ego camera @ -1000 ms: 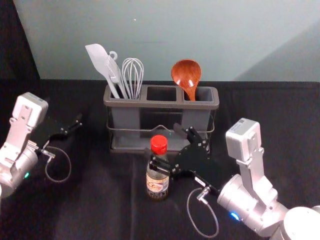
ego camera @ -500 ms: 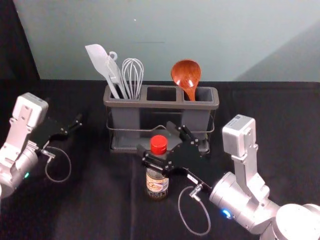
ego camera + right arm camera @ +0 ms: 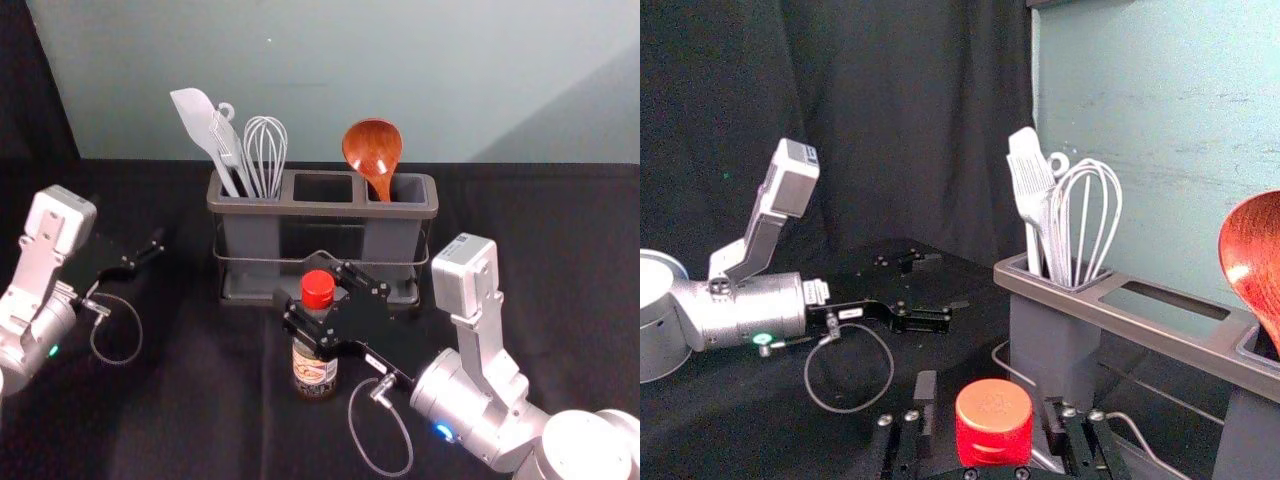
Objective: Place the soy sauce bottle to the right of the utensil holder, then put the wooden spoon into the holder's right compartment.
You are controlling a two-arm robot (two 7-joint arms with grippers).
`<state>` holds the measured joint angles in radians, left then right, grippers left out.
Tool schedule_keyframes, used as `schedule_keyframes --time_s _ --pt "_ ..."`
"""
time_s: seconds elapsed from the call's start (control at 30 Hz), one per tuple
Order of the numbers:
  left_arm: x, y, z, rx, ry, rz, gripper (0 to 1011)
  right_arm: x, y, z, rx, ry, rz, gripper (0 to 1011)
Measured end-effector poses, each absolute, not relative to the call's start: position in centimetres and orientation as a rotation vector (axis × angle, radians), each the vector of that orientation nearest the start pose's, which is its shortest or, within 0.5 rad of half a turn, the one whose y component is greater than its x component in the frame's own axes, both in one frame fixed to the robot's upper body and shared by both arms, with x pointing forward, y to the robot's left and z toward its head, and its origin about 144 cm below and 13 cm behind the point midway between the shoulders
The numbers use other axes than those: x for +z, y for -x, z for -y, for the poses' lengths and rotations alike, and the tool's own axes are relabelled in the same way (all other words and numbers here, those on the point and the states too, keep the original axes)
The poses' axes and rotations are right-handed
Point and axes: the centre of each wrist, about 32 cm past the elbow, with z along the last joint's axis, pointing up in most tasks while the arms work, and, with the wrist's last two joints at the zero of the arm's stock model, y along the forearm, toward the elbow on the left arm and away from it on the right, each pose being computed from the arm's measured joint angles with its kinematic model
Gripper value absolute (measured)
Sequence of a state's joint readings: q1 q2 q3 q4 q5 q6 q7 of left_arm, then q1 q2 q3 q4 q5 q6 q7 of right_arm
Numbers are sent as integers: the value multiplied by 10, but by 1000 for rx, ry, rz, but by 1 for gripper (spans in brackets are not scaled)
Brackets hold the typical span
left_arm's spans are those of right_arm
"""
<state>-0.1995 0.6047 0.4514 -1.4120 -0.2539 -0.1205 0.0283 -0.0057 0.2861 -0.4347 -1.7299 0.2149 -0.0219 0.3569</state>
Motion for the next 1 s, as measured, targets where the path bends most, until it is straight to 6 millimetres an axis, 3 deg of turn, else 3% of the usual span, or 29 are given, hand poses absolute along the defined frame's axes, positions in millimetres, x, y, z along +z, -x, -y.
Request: schedule_keyframes --time_s 0.33,0.67,1.0 --pt "1140 -489 -310 1248 -304 285 1000 1164 -423 166 -758 -13 67 380" --pt "1140 -489 -310 1248 -304 285 1000 1166 -422 170 -767 -28 66 380" --pt "1140 -489 -310 1248 -304 285 1000 1176 -410 188 -789 -48 83 378"
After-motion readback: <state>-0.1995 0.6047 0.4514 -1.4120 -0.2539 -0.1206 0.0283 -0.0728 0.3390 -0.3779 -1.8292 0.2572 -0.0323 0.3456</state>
